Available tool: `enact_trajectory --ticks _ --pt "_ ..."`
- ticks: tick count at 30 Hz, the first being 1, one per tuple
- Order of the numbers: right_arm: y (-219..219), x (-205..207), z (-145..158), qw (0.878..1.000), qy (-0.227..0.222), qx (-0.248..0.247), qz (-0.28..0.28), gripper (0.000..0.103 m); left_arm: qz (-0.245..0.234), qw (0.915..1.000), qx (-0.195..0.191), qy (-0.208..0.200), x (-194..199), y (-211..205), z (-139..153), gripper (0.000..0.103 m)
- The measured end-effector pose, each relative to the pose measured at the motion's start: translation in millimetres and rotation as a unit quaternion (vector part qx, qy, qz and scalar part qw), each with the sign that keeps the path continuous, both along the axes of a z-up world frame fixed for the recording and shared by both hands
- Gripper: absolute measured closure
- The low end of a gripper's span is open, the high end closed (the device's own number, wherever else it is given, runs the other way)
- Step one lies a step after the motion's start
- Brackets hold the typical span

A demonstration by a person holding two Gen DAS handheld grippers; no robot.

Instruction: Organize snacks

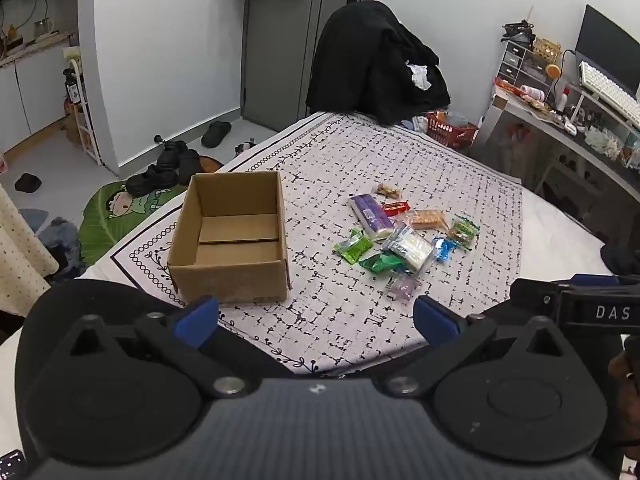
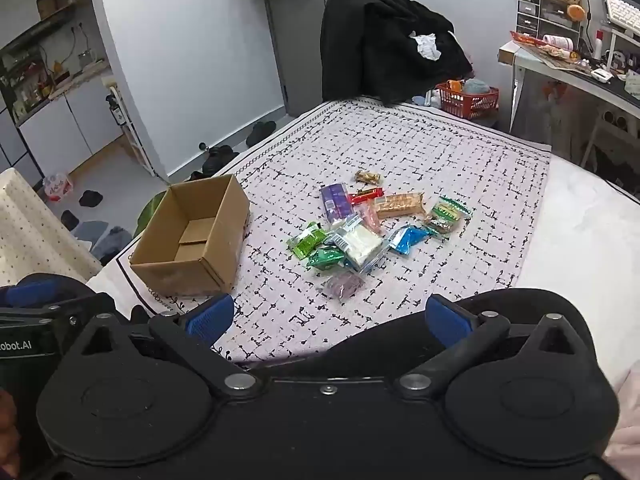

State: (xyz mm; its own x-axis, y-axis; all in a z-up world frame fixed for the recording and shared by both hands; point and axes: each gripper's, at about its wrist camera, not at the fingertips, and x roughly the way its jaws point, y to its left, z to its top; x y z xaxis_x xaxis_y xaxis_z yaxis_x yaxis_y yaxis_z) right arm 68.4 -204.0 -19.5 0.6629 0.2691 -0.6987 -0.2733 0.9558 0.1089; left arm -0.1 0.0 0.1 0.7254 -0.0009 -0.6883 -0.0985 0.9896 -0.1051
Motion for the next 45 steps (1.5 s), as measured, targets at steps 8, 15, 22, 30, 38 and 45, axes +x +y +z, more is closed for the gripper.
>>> enact_trajectory --ticks 8,15,22,30,38,45 --pt "-1 3 -7 1.000 -0.008 0.002 0.009 0.000 0.015 0.9998 0.003 -0.011 -7 -6 2 0.000" --pt "-4 -3 -2 1.000 -0.012 0.001 0.009 0.000 0.002 1.0000 -0.003 -0.006 -13 -1 7 0.000" --pt "-6 -5 0 1.000 -0.017 0.002 0.010 0.000 0.002 1.0000 -0.004 -0.007 -13 -4 10 0.000" --pt "-3 -6 0 1.000 -0.022 -0.007 0.016 0.000 0.004 0.9999 -0.001 -0.009 -14 -7 11 0.000" --pt "0 -6 -1 0.999 -0.023 -0.012 0.021 0.000 0.001 1.0000 0.004 -0.006 -14 -5 12 0.000" --pt "2 -4 -2 0.999 -0.020 -0.015 0.025 0.000 0.004 1.0000 0.004 -0.004 -12 -3 11 0.000"
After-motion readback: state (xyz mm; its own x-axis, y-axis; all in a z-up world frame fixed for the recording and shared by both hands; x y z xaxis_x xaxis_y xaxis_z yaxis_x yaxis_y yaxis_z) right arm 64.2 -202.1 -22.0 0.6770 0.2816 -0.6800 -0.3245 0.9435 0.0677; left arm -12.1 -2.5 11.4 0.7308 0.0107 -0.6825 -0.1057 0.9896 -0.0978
